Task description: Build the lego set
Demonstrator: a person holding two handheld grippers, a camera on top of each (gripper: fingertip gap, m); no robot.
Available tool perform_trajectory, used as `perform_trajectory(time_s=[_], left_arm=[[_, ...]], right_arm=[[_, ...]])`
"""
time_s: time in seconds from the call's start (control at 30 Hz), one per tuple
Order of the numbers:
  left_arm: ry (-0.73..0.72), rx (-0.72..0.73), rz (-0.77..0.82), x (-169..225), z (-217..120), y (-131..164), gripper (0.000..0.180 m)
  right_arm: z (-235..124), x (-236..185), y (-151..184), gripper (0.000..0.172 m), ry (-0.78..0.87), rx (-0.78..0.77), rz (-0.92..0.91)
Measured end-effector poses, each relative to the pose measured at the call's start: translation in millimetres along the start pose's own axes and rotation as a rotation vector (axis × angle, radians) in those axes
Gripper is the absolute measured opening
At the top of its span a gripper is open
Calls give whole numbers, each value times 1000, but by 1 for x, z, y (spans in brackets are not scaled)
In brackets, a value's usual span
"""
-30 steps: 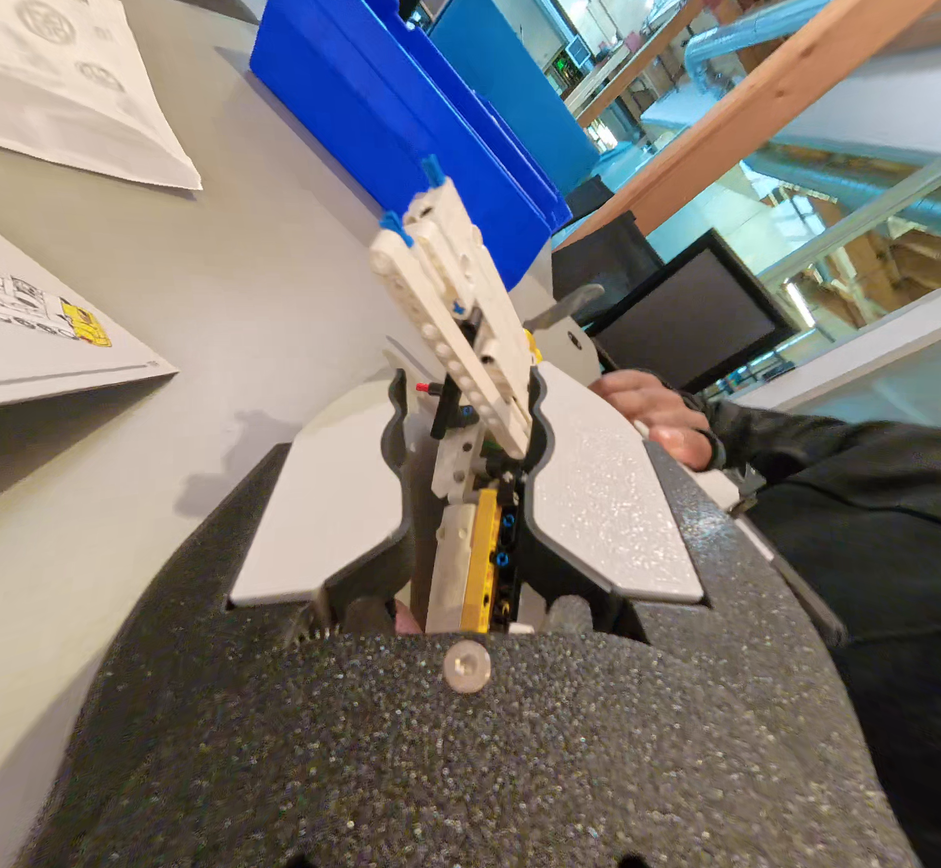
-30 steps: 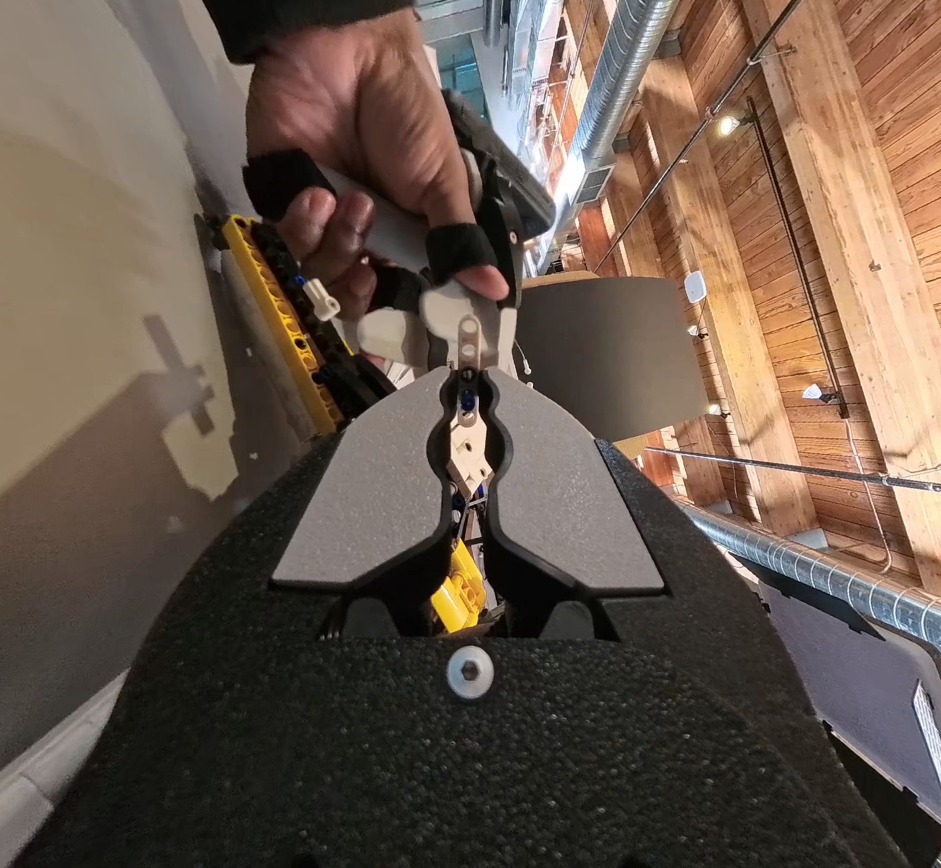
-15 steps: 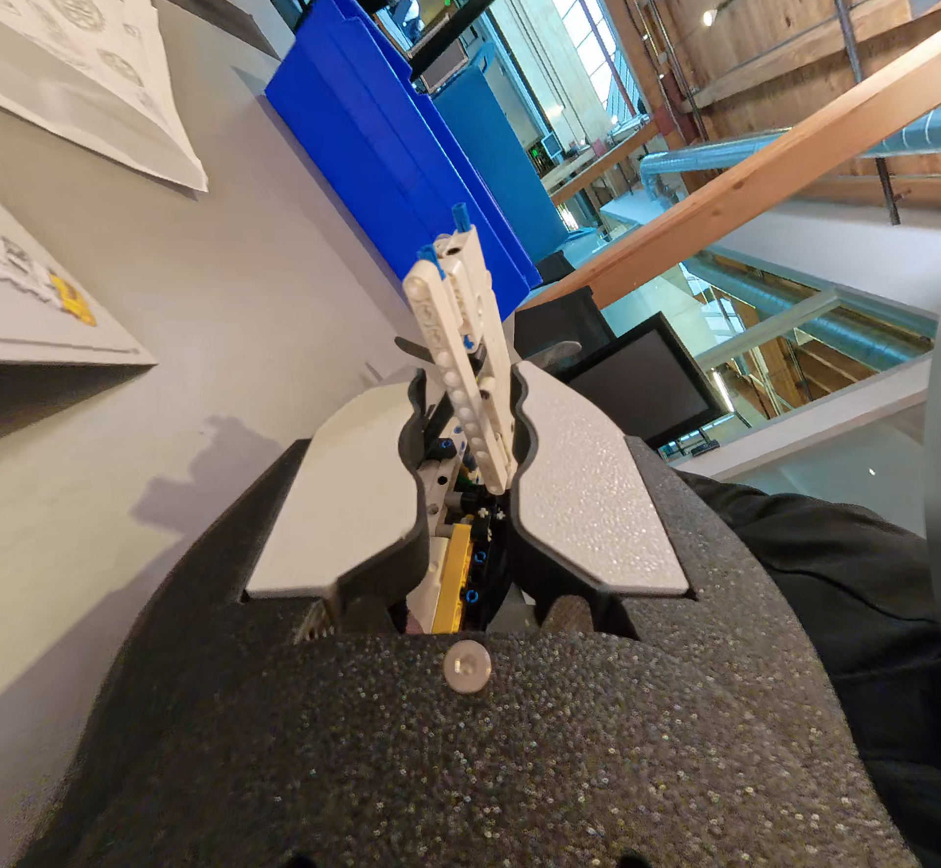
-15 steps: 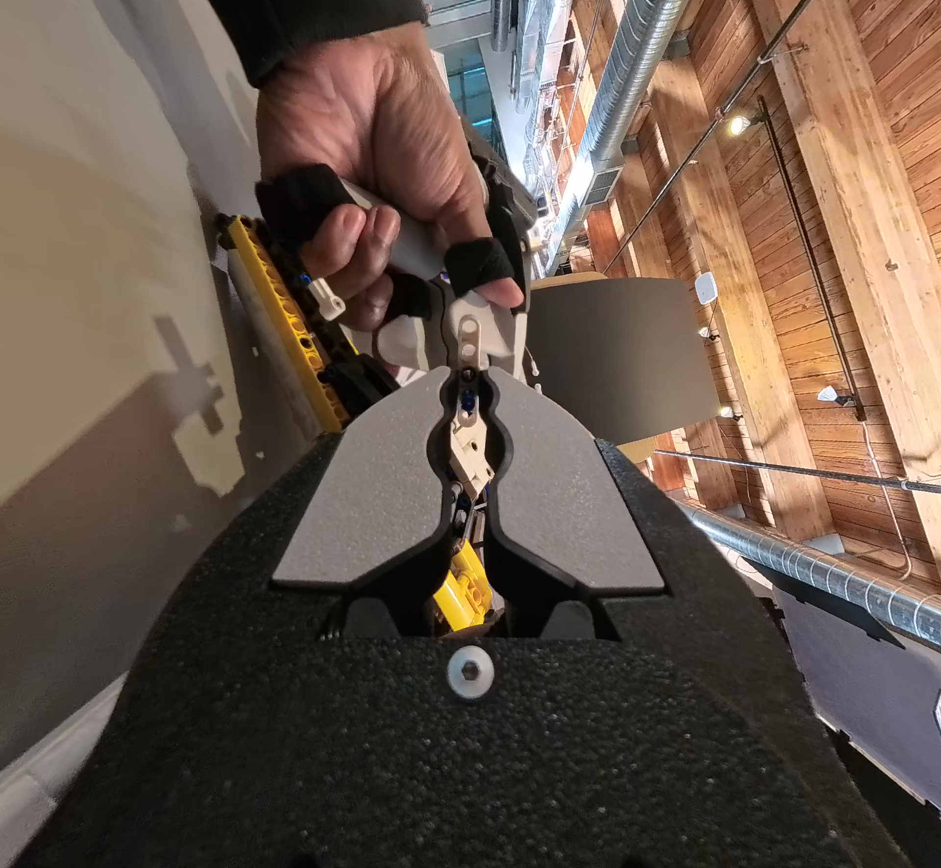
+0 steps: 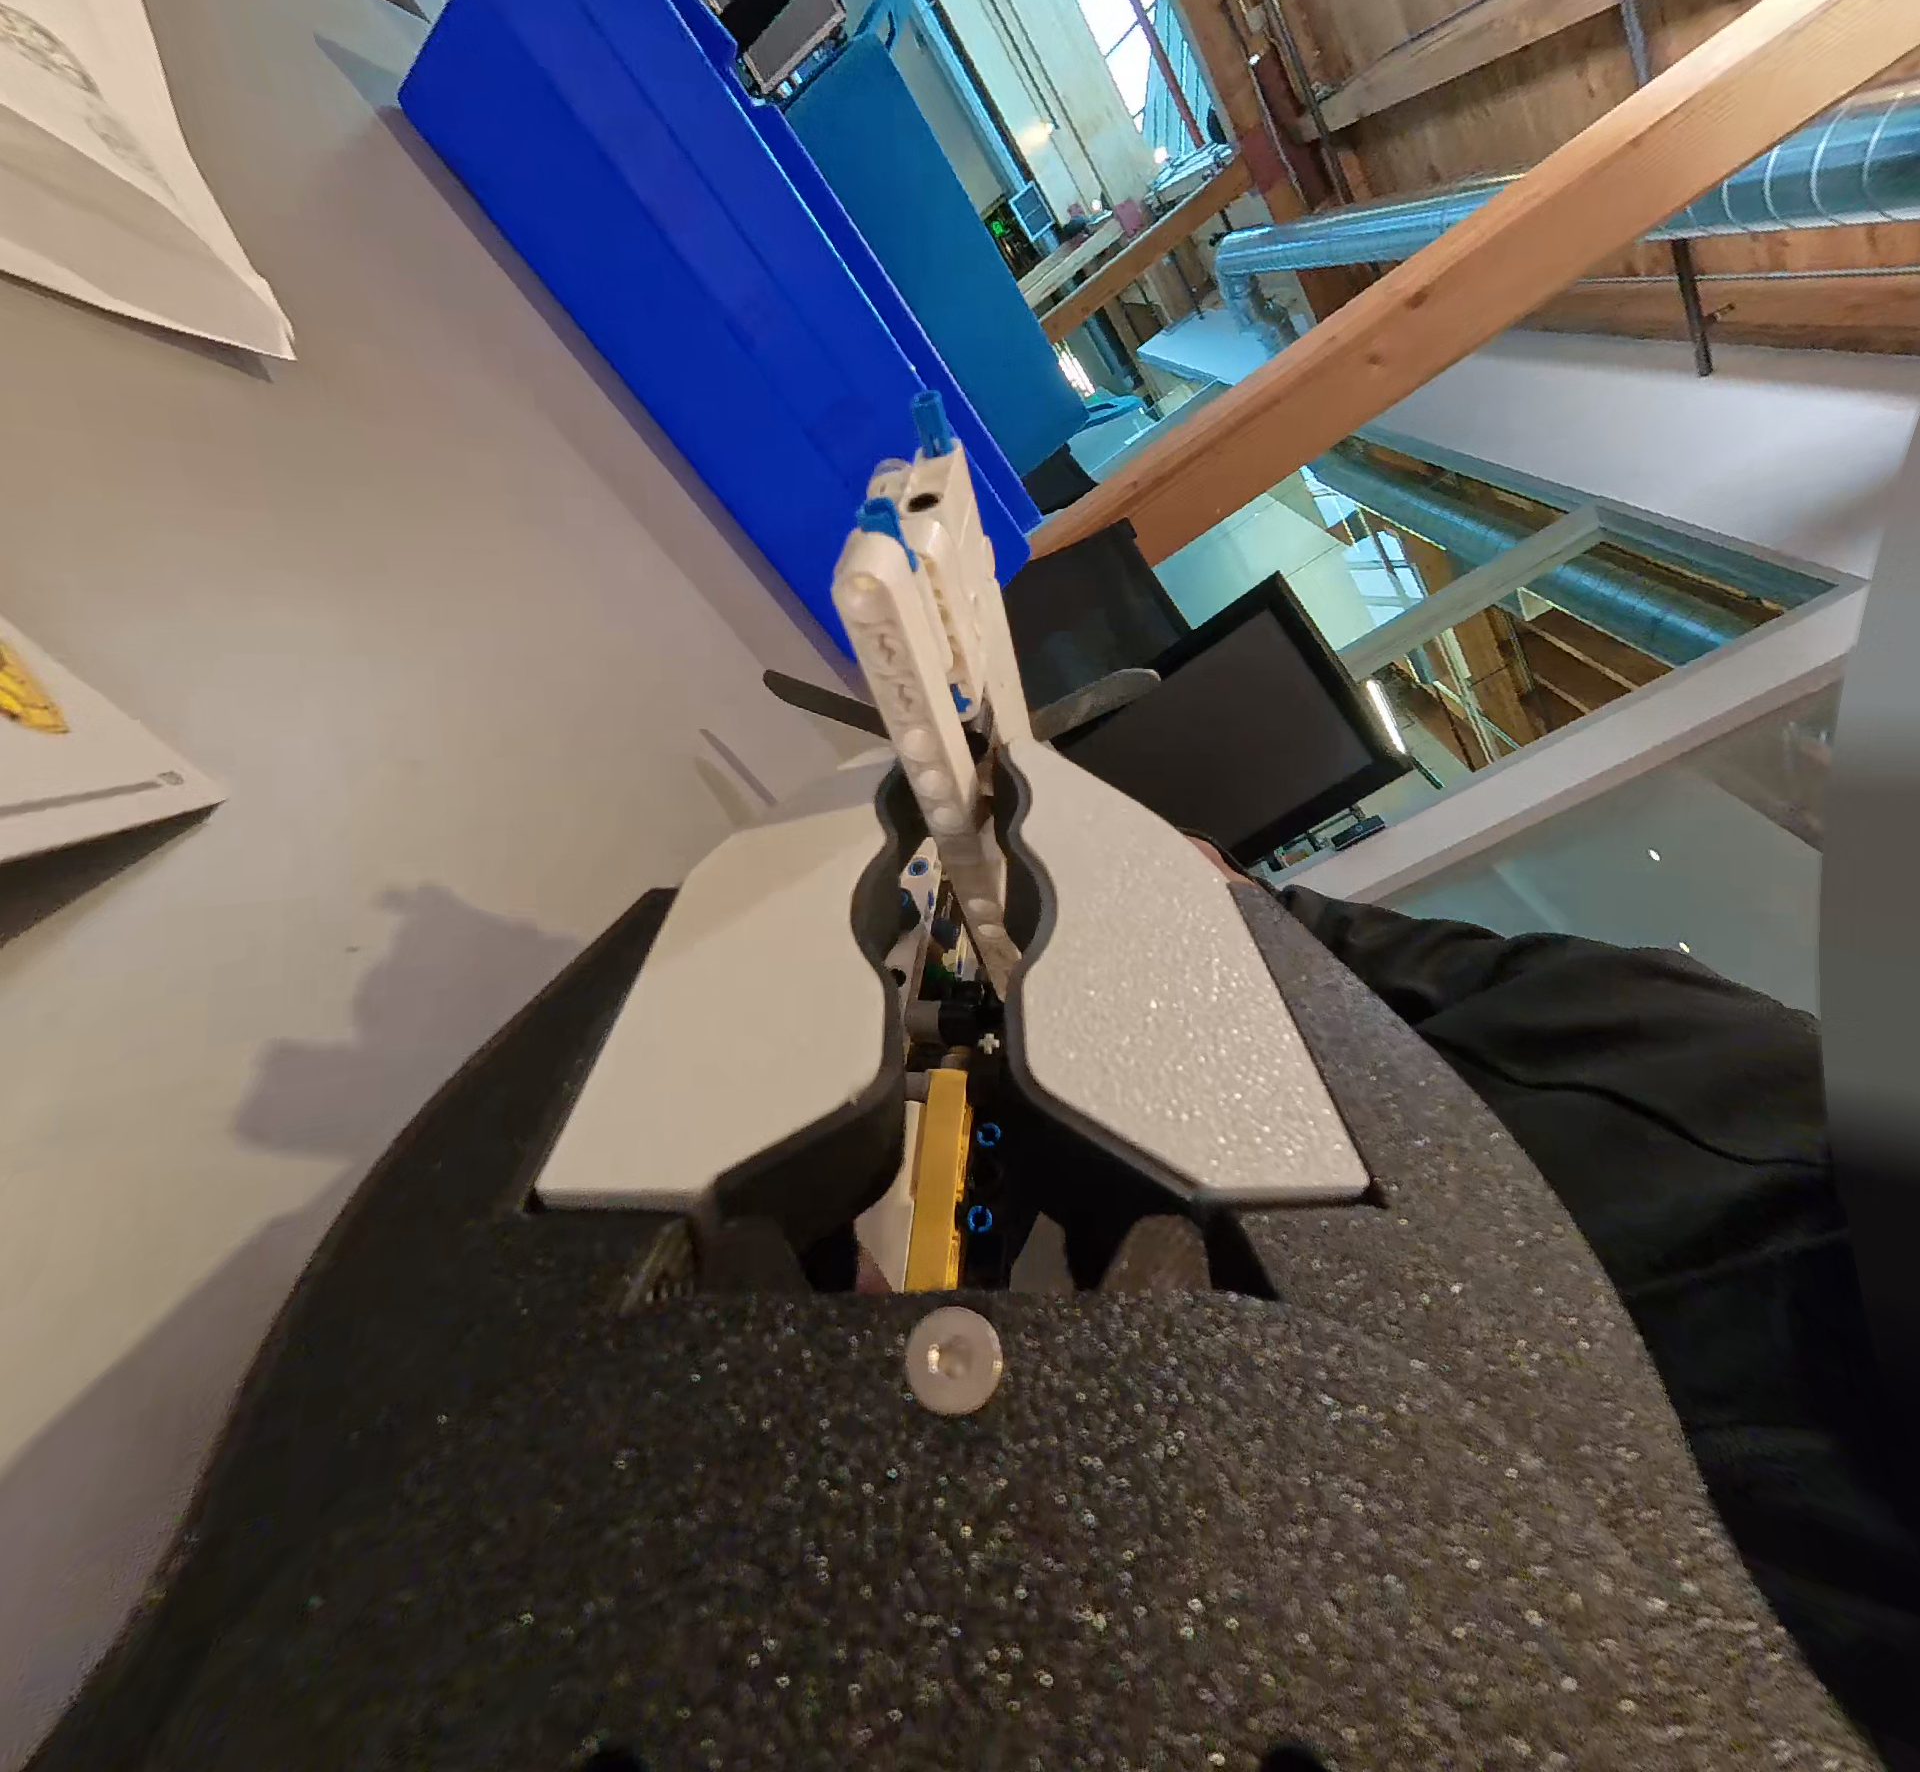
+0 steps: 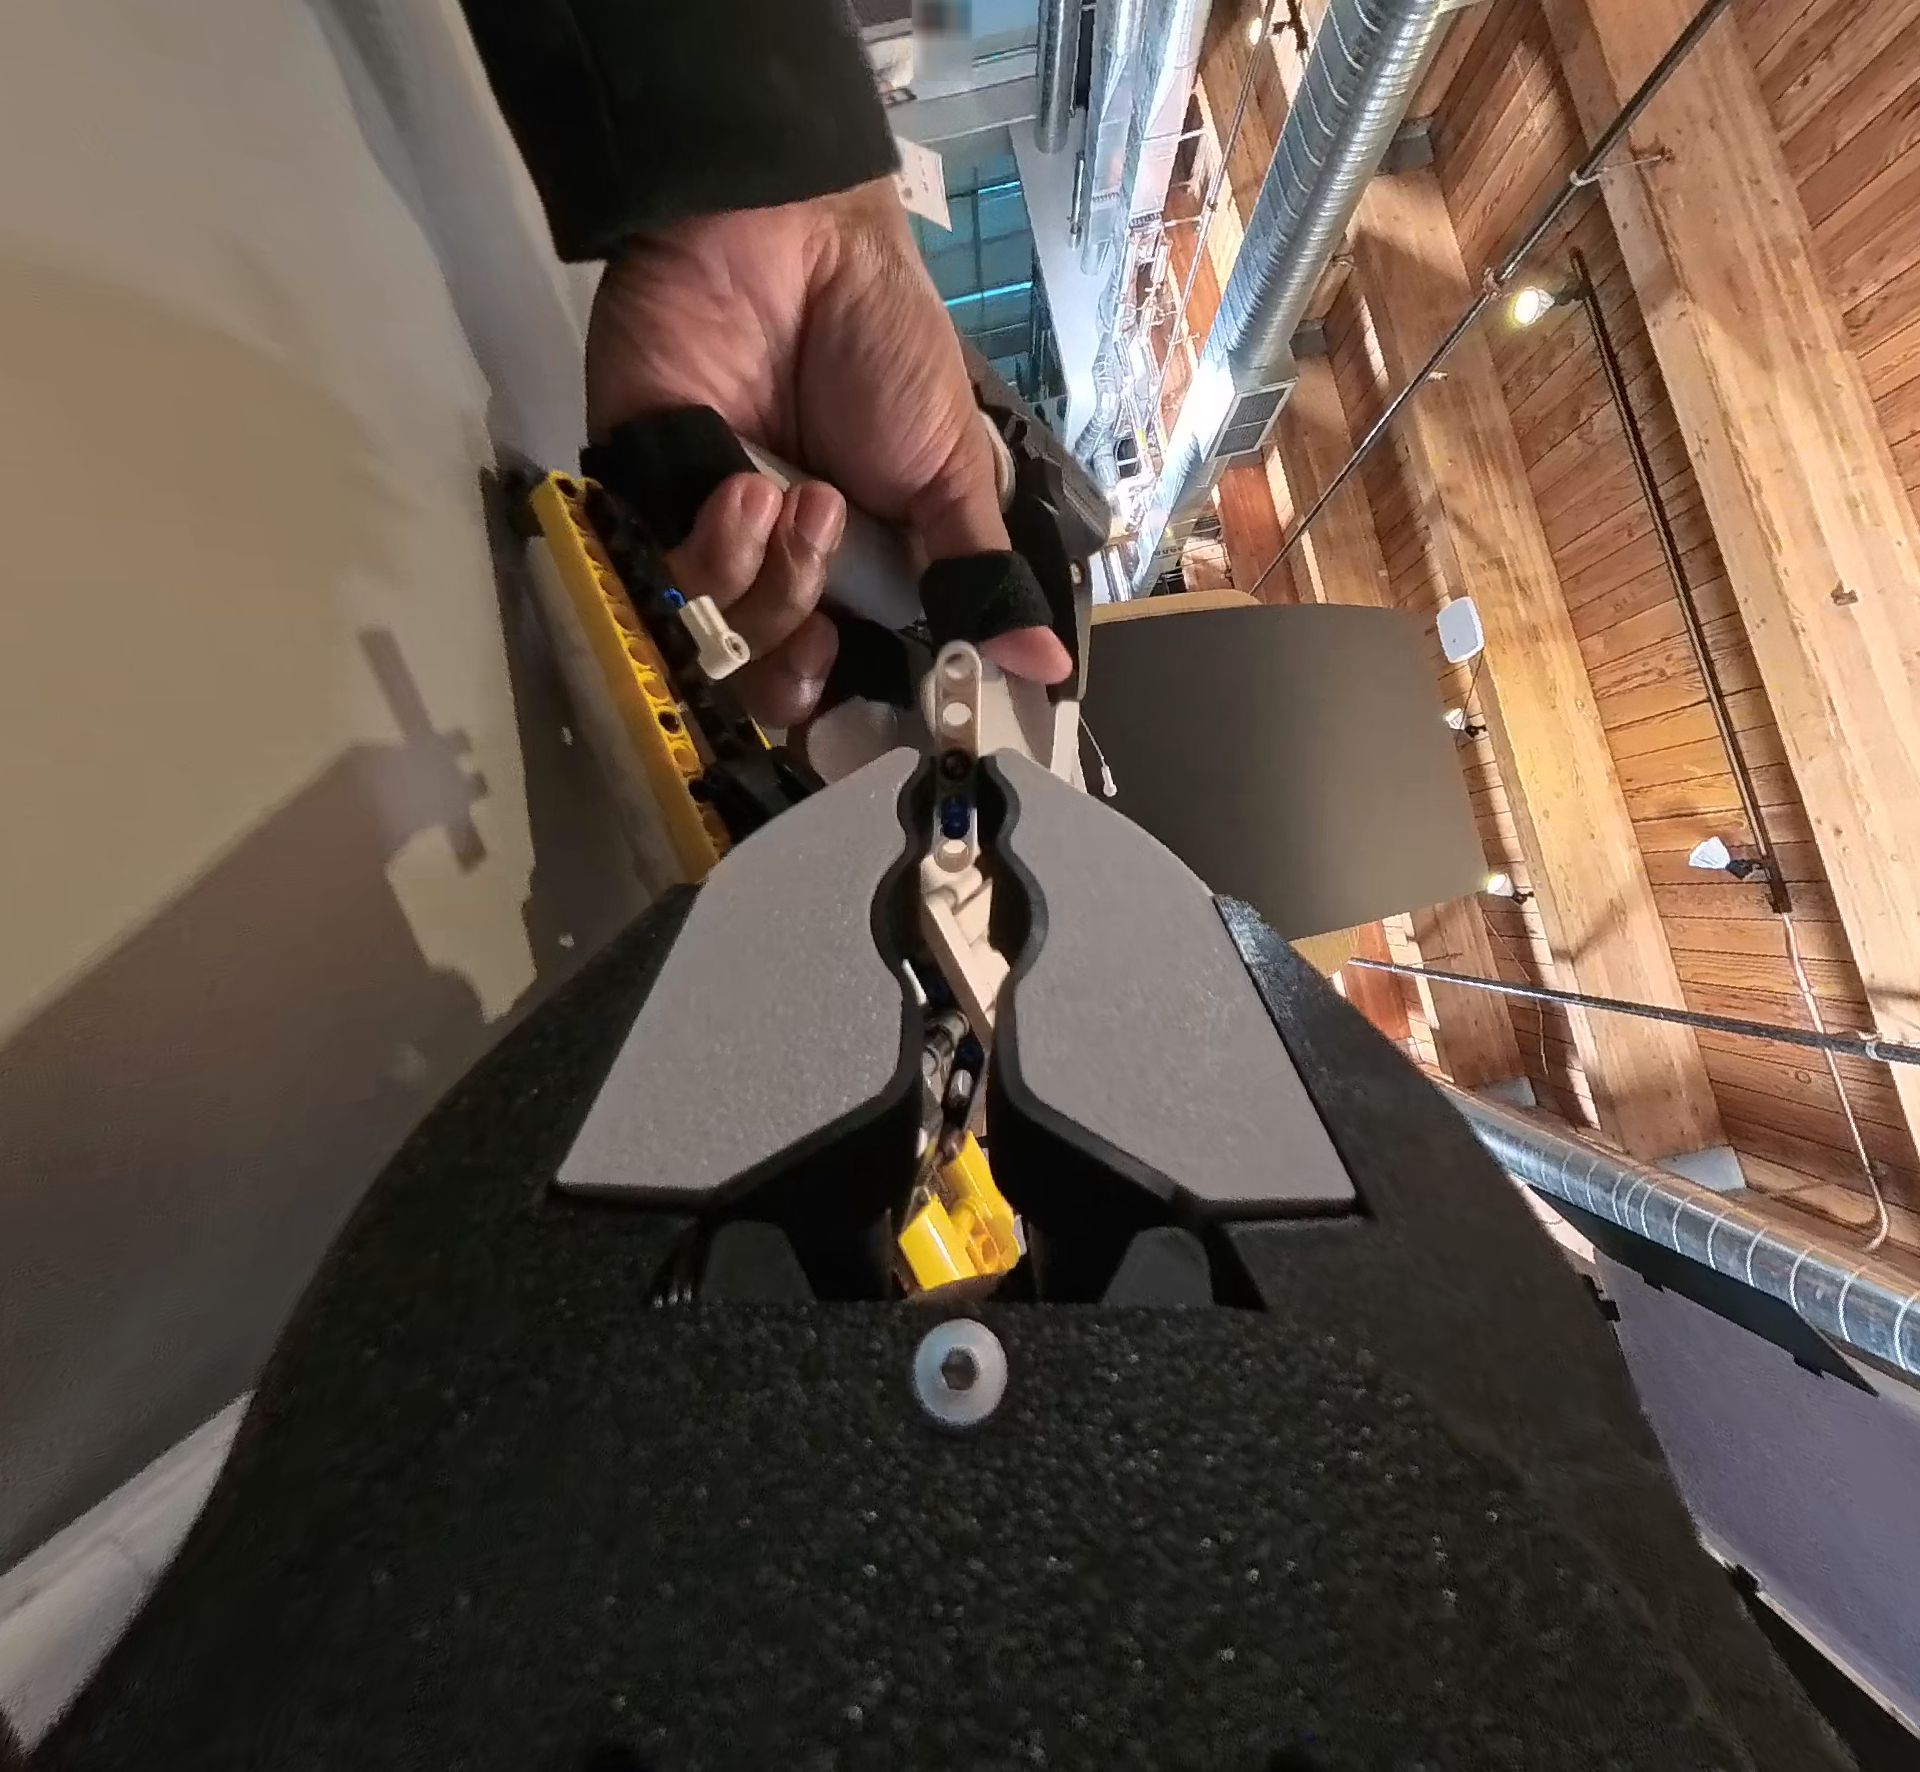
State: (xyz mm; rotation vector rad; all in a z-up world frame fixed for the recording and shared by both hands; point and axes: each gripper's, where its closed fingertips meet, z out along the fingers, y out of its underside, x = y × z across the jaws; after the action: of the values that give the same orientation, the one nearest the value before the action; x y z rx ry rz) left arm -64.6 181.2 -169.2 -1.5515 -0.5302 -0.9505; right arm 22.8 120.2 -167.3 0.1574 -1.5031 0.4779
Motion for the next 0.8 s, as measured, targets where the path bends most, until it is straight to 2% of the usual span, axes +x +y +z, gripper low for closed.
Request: perform_trajectory(time_s=[0.17,0.5,0.8], left_arm=[[-5,-3,14,0,4,-2,14],[-34,86,0,0,-10,-9,13],[-44,128,28,-2,-2,-19,11]], right_arm=[[0,-2,-1,7,-12,13,1],[0,-2,0,7,-18,10,4],[0,-4,-2,7,-31,25,4]])
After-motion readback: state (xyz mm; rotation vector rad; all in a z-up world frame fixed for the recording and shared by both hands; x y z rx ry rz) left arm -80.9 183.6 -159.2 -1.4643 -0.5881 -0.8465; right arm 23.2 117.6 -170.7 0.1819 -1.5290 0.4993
